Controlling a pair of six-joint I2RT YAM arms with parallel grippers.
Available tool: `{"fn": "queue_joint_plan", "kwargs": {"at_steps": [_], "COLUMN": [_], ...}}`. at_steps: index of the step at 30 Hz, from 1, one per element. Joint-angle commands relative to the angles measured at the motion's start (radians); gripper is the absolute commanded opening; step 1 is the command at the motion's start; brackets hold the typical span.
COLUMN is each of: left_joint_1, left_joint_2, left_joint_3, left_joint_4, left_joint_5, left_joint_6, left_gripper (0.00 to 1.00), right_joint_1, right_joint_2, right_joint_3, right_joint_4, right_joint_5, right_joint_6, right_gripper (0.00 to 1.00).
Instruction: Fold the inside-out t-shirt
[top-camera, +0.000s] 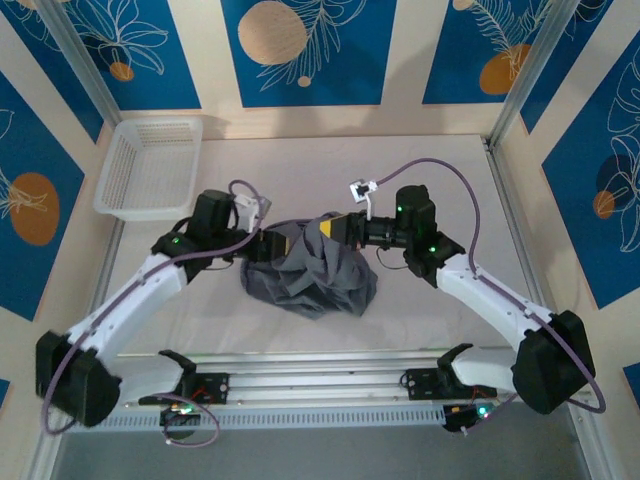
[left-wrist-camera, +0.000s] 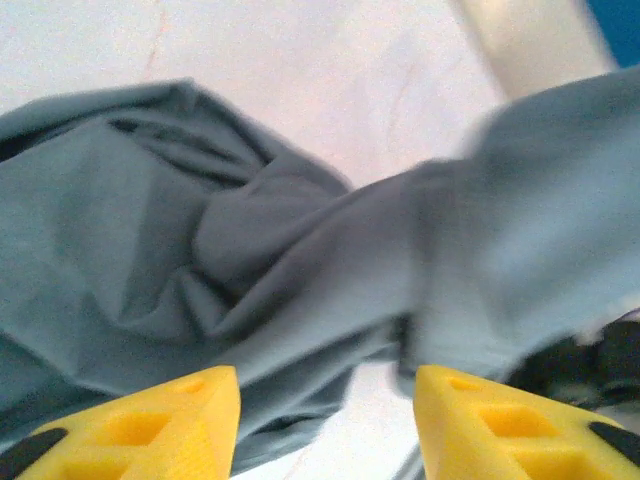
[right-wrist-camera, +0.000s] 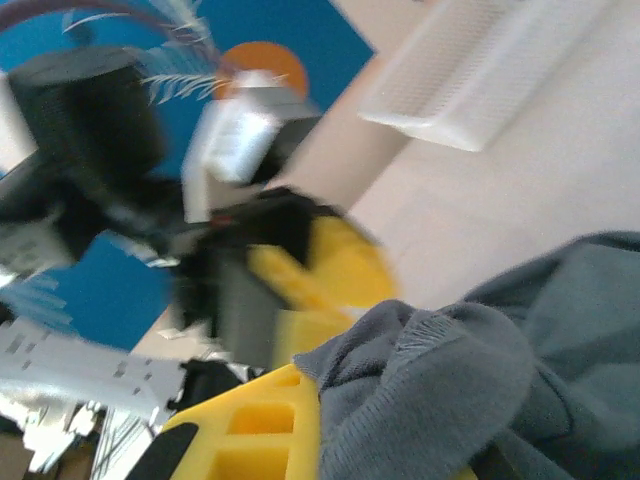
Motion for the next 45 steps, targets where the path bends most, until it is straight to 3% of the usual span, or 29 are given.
{"fn": "queue_joint_plan", "kwargs": {"at_steps": [1, 4, 9, 12, 15, 20, 23, 26, 33, 38, 45], "left_joint_1": [-0.006, -0.057, -0.161, -0.167, -0.167, -0.16, -0.134, -0.104, -0.106, -0.125, -0.154], "left_joint_2": [-0.09, -0.06, 0.108, 0.186, 0.222, 0.203, 0.15, 0.091, 0.127, 0.156, 0.147], "left_joint_3": [-0.084, -0.106, 0.012, 0.036, 0.037, 0.06, 0.065, 0.059, 0.061, 0.088, 0.152], "left_joint_4": [0.221, 0.27, 0.191, 0.193, 0.206, 0.073, 0.019, 0.028, 0.124, 0.125, 0.056], "left_joint_5": [0.091, 0.043, -0.067, -0.11, -0.123, -0.204, -0.219, -0.188, 0.056, 0.109, 0.126], "left_joint_6": [-0.222, -0.38, -0.383, -0.453, -0.489, -0.472, -0.443, -0.39, -0.283, -0.208, -0.072], "left_gripper": [0.44, 0.43, 0.54, 0.53, 0.39, 0.03, 0.0, 0.0, 0.0, 0.0, 0.0], "right_joint_1": [-0.009, -0.005, 0.014, 0.021, 0.026, 0.013, -0.062, -0.184, -0.229, -0.209, -0.094], "right_joint_2": [0.006, 0.019, 0.029, 0.028, 0.024, 0.009, -0.012, -0.029, -0.126, -0.22, -0.152], "right_joint_3": [0.028, 0.045, 0.068, 0.079, 0.079, 0.056, -0.023, -0.215, -0.351, -0.363, -0.259], "right_joint_4": [-0.074, -0.084, -0.094, -0.113, -0.137, -0.169, -0.166, -0.007, 0.015, -0.02, -0.186], "right_joint_5": [0.109, 0.103, 0.103, 0.114, 0.128, 0.178, 0.228, 0.22, 0.152, 0.169, 0.174], "right_joint_6": [0.053, 0.061, 0.064, 0.054, 0.04, 0.048, 0.109, 0.152, 0.092, -0.029, -0.304], "right_gripper": [0.0, 0.0, 0.0, 0.0, 0.0, 0.0, 0.0, 0.01, 0.23, 0.38, 0.62]}}
